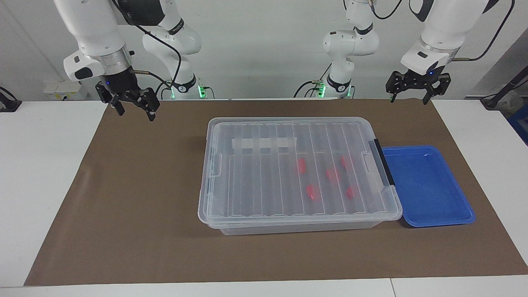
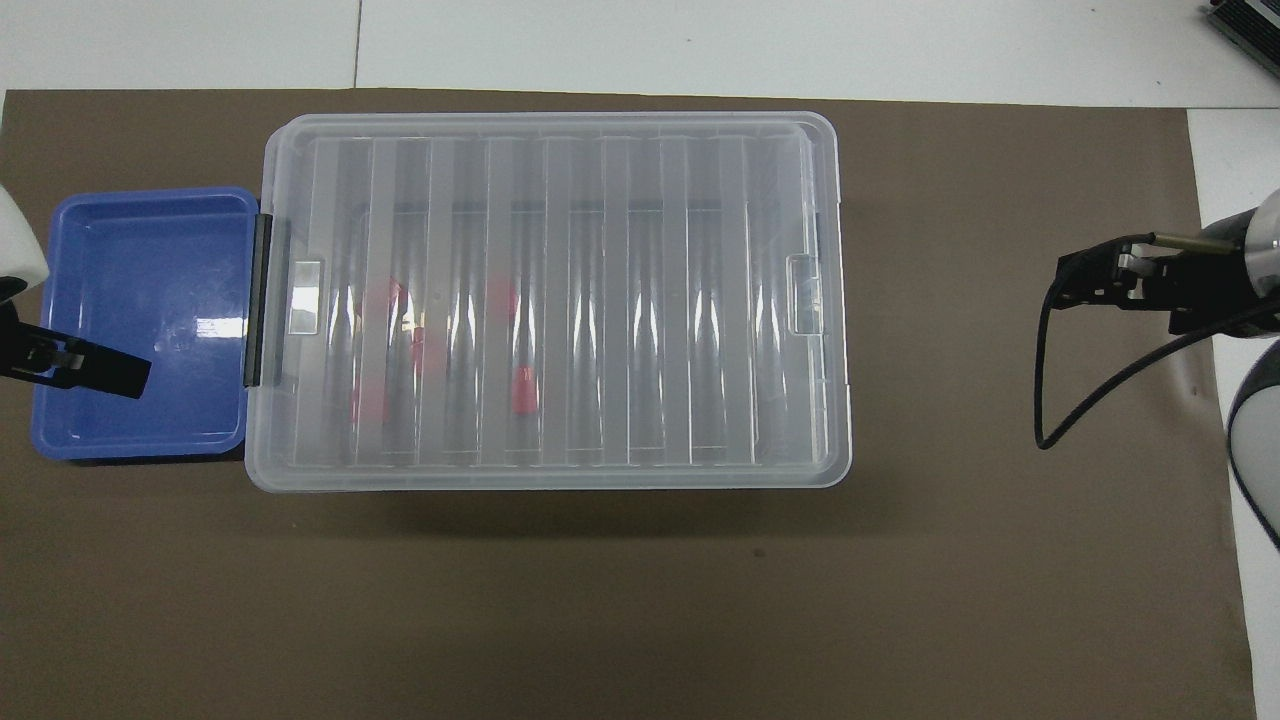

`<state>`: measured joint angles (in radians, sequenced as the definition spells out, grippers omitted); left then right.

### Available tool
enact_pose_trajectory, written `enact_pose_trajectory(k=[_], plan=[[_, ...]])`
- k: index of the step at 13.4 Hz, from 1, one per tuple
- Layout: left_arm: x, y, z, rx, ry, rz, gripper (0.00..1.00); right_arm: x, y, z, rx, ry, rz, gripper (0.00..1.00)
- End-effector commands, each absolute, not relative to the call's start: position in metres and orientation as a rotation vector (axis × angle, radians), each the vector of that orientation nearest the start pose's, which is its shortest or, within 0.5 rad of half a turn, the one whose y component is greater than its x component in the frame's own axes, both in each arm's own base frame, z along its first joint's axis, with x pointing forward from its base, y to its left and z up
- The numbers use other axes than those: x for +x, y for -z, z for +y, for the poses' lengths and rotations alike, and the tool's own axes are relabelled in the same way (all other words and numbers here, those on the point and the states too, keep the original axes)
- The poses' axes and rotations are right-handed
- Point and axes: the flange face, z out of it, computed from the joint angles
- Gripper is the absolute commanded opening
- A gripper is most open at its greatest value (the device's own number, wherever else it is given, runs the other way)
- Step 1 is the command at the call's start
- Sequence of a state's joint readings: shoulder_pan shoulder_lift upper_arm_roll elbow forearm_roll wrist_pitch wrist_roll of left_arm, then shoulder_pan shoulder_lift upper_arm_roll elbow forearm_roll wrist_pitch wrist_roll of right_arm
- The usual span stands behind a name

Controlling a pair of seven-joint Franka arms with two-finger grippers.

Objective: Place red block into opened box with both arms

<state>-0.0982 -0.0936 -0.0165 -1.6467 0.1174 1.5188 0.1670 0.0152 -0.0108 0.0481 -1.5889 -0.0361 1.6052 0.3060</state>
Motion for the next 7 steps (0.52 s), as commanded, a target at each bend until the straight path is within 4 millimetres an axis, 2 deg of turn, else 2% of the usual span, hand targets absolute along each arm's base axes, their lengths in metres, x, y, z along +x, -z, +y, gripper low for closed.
enact_pose_trajectory(k=[1,5,7], plan=[[0.5126,-0.6354,-0.0447,-3.011,-0.035,0.422,1.00,0.5498,-0.6231,0.0297,-3.138,0.010,0.360,0.99],[0.5126,-0.6354,-0.0447,-3.011,-0.035,0.422,1.00,0.5423,-0.6184,0.0308,-3.142,-0.049,0.344,0.99],[0.5127,-0.6354,-0.0445,-3.010,-0.035,0.422,1.00,0.5428,-0.6189,0.0340,-3.151,-0.040,0.241,1.00]])
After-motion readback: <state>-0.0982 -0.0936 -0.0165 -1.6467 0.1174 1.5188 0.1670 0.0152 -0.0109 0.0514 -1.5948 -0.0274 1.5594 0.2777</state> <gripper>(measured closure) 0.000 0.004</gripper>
